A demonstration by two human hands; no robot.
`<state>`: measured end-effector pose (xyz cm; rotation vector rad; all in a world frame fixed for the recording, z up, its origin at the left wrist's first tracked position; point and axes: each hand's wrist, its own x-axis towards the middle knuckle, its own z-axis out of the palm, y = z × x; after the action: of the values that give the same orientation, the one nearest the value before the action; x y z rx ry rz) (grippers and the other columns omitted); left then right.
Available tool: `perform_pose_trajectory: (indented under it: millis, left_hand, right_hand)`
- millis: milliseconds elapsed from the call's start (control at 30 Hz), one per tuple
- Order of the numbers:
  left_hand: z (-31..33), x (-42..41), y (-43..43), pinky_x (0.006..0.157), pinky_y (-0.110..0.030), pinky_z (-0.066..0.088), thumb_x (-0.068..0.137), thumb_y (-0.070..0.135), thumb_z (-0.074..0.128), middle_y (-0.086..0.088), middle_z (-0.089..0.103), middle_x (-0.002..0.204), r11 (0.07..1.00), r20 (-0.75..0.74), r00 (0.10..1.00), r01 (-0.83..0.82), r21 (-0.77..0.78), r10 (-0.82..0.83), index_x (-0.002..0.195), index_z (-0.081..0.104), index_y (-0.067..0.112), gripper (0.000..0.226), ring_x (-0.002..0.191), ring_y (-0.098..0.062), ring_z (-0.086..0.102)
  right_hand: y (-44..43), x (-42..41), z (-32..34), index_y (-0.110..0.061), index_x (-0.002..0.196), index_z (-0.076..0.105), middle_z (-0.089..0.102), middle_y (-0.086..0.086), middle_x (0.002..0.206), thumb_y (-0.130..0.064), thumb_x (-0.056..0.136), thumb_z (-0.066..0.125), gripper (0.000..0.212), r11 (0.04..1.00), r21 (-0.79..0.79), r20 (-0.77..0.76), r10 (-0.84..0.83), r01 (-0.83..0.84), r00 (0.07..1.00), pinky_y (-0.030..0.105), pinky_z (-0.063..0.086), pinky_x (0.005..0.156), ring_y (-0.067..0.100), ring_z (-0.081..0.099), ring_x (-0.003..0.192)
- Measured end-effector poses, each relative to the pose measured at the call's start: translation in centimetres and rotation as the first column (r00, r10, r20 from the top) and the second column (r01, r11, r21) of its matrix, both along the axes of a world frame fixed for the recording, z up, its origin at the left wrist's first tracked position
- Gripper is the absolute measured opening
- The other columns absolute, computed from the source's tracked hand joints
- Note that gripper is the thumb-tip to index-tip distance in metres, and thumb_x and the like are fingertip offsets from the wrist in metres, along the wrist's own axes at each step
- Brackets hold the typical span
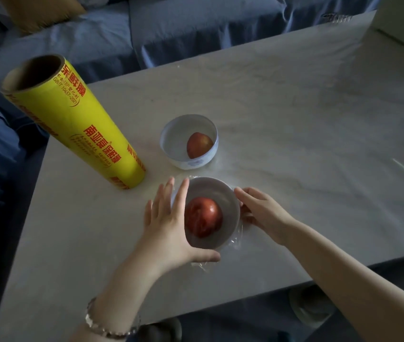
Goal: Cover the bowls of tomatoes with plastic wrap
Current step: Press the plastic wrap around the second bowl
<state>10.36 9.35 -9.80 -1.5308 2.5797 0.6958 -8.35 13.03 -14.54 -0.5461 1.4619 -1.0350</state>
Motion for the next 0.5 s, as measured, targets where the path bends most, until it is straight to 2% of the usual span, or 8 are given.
perform_pose_trajectory:
  millis: [133,200,267,367,433,500]
  left_hand:
    - [-0.3,-1.1,-1.3,0.118,-0.041,-0.008,0.045,0.066,0.078,0.0,-0.029,0.153,0.991,0.034,0.991,0.126,0.036,-0.127,0.14,-0.028,0.034,0.146,0.141,-0.017,-0.027]
    - [-1.0,-1.6,-1.2,0.118,-0.041,-0.005,0.045,0.069,0.076,0.0,-0.026,0.154,0.991,0.044,0.99,0.137,-0.002,-0.137,0.142,-0.026,0.034,0.145,0.142,-0.02,-0.023]
    - [-1.7,-1.5,-0.9,0.118,-0.041,-0.001,0.045,0.074,0.072,-0.001,-0.02,0.156,0.988,0.038,0.99,0.135,-0.074,-0.133,0.141,-0.026,0.034,0.143,0.144,-0.021,-0.017]
    - [-2.0,-1.2,-0.9,0.118,-0.04,0.002,0.047,0.077,0.068,-0.001,-0.016,0.156,0.985,0.022,0.992,0.123,-0.123,-0.122,0.137,-0.033,0.033,0.142,0.144,-0.021,-0.013]
    - [-2.0,-1.2,-1.0,0.118,-0.041,0.001,0.048,0.075,0.069,0.0,-0.018,0.155,0.987,0.036,0.992,0.121,-0.102,-0.118,0.139,-0.03,0.033,0.141,0.143,-0.021,-0.015]
    - [-1.9,-1.2,-1.1,0.118,-0.041,0.0,0.049,0.075,0.068,0.0,-0.02,0.154,0.989,0.046,0.992,0.123,-0.087,-0.119,0.14,-0.029,0.034,0.139,0.142,-0.022,-0.017]
  right_hand:
    - [-0.6,0.6,0.1,-0.015,0.076,0.052,0.053,0.001,0.068,-0.019,0.095,0.048,0.02,0.993,-0.064,-0.077,-0.103,0.098,0.992,0.017,0.045,0.057,0.011,0.05,0.058]
    - [-0.7,0.8,0.2,-0.015,0.076,0.048,0.053,0.0,0.066,-0.015,0.096,0.044,0.021,0.976,-0.121,-0.159,-0.201,0.183,0.967,0.023,0.044,0.065,0.012,0.049,0.06]
    - [-0.9,0.8,0.8,-0.013,0.077,0.044,0.05,0.001,0.061,-0.016,0.098,0.039,0.021,0.95,-0.186,-0.227,-0.29,0.251,0.93,0.023,0.043,0.063,0.014,0.047,0.057]
    - [-1.4,1.1,2.0,-0.015,0.078,0.038,0.042,0.0,0.059,-0.019,0.099,0.034,0.021,0.944,-0.233,-0.286,-0.296,0.234,0.911,0.022,0.039,0.051,0.014,0.04,0.05]
    - [-1.5,1.3,2.3,-0.019,0.078,0.037,0.042,0.0,0.061,-0.021,0.099,0.034,0.021,0.943,-0.236,-0.29,-0.299,0.235,0.909,0.028,0.039,0.052,0.014,0.039,0.05]
    - [-1.5,1.4,2.1,-0.024,0.078,0.037,0.045,0.001,0.062,-0.024,0.098,0.035,0.02,0.938,-0.264,-0.372,-0.314,0.224,0.874,0.032,0.039,0.056,0.018,0.042,0.055]
